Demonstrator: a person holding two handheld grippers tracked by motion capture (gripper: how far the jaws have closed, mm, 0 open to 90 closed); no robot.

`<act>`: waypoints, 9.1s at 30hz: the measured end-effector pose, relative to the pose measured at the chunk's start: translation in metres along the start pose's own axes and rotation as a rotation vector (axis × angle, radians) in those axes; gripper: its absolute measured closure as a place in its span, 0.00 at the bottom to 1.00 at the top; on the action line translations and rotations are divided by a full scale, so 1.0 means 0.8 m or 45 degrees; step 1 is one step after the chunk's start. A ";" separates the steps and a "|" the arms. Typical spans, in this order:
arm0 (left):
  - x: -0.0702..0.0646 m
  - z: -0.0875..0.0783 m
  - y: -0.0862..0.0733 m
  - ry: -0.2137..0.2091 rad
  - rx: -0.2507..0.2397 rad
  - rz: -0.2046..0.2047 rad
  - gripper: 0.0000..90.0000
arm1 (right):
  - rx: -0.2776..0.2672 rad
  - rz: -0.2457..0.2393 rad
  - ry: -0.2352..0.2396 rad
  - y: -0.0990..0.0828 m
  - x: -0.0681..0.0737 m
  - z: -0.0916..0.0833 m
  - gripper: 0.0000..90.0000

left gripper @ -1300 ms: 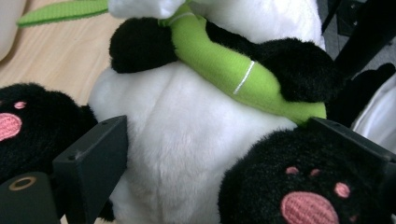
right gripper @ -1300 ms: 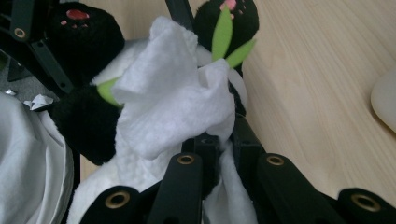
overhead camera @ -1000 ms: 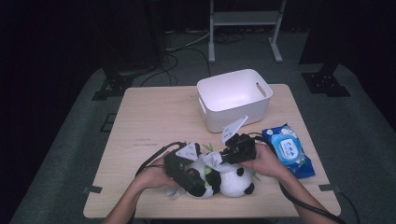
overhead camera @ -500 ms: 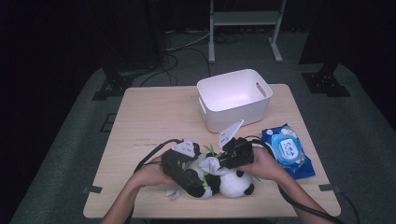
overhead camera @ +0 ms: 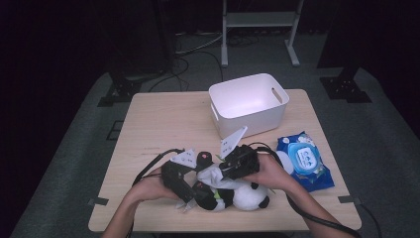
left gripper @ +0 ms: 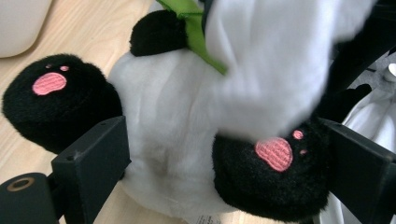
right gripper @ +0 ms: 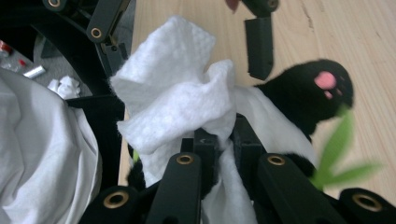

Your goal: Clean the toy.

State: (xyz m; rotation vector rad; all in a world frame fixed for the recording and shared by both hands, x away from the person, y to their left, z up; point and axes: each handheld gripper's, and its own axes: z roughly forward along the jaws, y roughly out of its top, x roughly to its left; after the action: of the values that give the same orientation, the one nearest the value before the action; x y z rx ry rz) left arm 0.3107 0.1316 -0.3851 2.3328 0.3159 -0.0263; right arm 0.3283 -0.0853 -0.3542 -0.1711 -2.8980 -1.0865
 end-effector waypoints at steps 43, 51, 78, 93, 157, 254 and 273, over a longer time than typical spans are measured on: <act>0.006 0.007 0.008 -0.010 0.029 -0.010 0.08 | 0.067 -0.035 0.057 0.005 0.001 0.018 0.91; 0.006 0.010 0.007 -0.035 0.051 -0.014 0.08 | 0.052 -0.026 -0.045 -0.003 -0.004 -0.016 0.94; 0.011 0.028 0.019 -0.037 0.060 -0.020 0.08 | 0.072 0.006 -0.002 -0.032 0.003 -0.014 0.95; 0.007 0.030 0.016 -0.037 0.060 -0.016 0.09 | 0.053 0.029 -0.065 -0.021 -0.017 -0.026 0.95; 0.055 -0.004 0.036 0.064 -0.013 -0.122 0.15 | 0.058 0.077 0.062 -0.057 -0.002 -0.014 0.95; 0.032 0.007 0.004 0.192 -0.170 0.290 0.44 | -0.015 0.186 -0.155 -0.052 -0.040 -0.067 0.95; 0.027 0.007 -0.005 0.184 -0.212 0.303 0.43 | -0.018 0.216 -0.169 -0.056 -0.039 -0.069 0.95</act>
State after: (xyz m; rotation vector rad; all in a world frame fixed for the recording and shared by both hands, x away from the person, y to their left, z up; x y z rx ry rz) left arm 0.3312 0.1352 -0.3948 2.1959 0.1046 0.2757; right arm 0.3539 -0.1581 -0.3442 -0.4984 -2.9236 -1.1063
